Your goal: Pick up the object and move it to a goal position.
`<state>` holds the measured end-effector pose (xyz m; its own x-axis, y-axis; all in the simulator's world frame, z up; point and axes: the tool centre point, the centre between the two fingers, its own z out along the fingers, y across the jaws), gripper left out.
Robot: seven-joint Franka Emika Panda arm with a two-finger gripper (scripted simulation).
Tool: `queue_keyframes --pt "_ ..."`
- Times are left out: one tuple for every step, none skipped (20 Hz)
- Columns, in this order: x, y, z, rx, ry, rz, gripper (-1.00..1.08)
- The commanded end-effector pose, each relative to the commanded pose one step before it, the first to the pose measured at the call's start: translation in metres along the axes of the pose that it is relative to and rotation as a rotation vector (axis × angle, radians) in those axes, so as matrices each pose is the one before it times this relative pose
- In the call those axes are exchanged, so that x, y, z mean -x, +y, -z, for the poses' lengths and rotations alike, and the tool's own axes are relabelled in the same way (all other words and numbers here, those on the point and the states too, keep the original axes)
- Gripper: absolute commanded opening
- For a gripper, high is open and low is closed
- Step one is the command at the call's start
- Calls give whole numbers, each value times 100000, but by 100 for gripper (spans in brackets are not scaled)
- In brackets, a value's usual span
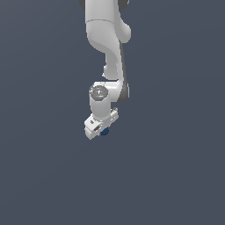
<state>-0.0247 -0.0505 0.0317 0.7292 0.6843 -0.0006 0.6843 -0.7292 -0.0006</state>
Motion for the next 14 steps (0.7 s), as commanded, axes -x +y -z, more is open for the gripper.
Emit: queue_keyframes --pt "-33 25 -65 58 54 20 -100" --pt "0 0 0 0 0 0 -100" --pt "0 0 0 0 0 0 -100" --pt "0 0 0 0 0 0 -100" --pt "0 0 0 0 0 0 -100" --pt "0 0 0 0 0 0 -100" --pt "0 0 0 0 0 0 -100" --pt "0 0 0 0 0 0 -100" --pt "0 0 0 0 0 0 -100" --pt "14 42 59 82 23 -49 -100" --pt "-9 8 28 0 0 0 -100" --pt "-26 25 84 0 0 0 -100" --pt "-43 42 140 0 0 0 -100" --pt "-60 59 196 0 0 0 -100"
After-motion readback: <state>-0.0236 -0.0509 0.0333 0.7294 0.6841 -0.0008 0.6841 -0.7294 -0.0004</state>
